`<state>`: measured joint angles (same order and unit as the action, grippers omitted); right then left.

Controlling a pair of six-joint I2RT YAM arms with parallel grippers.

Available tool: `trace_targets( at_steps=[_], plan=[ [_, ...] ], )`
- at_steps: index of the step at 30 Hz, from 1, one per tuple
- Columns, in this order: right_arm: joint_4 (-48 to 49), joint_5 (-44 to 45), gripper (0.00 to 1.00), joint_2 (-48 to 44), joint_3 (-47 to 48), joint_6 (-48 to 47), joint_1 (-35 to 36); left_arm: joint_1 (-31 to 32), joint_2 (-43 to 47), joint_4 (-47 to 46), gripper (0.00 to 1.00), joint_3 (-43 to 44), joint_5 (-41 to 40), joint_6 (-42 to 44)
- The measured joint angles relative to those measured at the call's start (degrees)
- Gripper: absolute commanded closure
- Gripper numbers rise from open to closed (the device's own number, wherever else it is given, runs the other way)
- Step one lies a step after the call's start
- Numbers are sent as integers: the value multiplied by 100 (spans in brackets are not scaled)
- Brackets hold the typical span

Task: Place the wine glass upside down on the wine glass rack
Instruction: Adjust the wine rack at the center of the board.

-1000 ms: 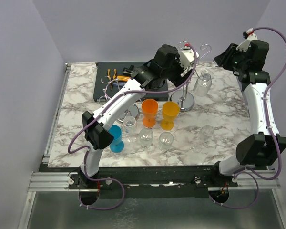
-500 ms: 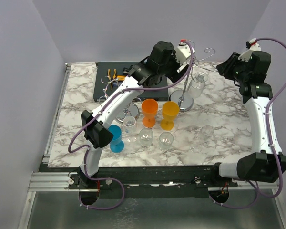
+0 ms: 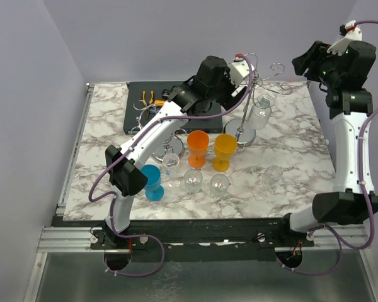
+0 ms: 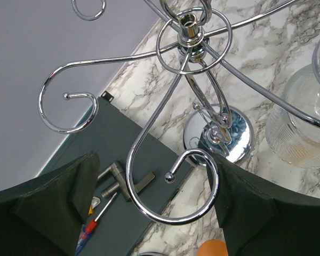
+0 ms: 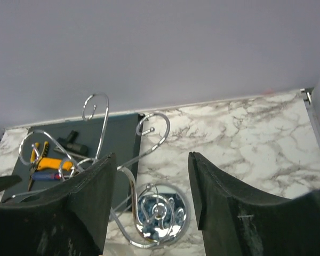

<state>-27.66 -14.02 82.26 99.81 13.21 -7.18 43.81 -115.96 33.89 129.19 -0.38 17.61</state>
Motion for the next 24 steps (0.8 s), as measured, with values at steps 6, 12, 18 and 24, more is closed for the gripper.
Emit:
trace_targets(
  at_steps=[6, 12, 18, 24],
  plan=[
    [39, -186, 33, 940, 822, 39, 0, 0, 306, 4, 11, -192, 142, -136],
    [70, -485, 31, 1694, 935, 168, 0, 2, 616, -20, 11, -358, 153, -190],
    [356, -931, 31, 1886, 942, 448, 0, 2, 640, -42, 11, -402, 48, -151],
    [656, -1266, 35, 2033, 964, 664, 7, 13, 494, -44, 11, -302, -28, -107]
  ],
)
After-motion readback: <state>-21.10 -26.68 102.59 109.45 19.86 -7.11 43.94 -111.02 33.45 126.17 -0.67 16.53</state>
